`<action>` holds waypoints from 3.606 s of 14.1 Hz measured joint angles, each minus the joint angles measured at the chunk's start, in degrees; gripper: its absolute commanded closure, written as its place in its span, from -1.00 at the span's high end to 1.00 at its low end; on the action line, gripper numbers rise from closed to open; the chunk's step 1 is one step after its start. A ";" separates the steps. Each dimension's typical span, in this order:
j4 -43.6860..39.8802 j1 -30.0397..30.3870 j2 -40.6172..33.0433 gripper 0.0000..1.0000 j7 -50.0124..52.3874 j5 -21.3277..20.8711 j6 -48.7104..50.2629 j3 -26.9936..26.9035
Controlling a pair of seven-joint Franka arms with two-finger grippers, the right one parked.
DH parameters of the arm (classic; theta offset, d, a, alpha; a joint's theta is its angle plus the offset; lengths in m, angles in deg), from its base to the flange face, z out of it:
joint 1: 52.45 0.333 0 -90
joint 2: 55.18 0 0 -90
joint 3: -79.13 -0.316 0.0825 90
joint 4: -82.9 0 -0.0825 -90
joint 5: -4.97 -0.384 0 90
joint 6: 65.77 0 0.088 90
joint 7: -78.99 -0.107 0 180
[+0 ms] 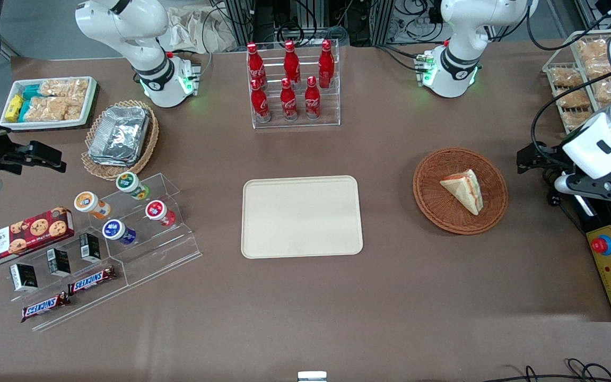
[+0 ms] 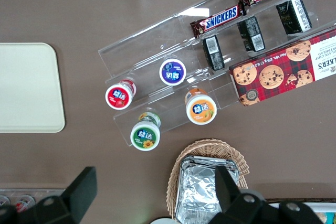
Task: Place sandwich from basket to tray
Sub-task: 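Move the left gripper over the wrapped sandwich in the wicker basket, then lower the left gripper and close it on the wrapped sandwich, then lift the sandwich out of the basket with the left gripper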
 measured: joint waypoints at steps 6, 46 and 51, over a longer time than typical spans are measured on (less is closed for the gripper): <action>0.21 0.00 0.00 1.00 3.76 0.04 0.12 -0.01; 53.22 -0.53 -4.57 -1.00 54.62 1.22 -52.32 1.38; 30.95 -0.58 -7.50 -1.00 47.88 1.00 -21.75 2.57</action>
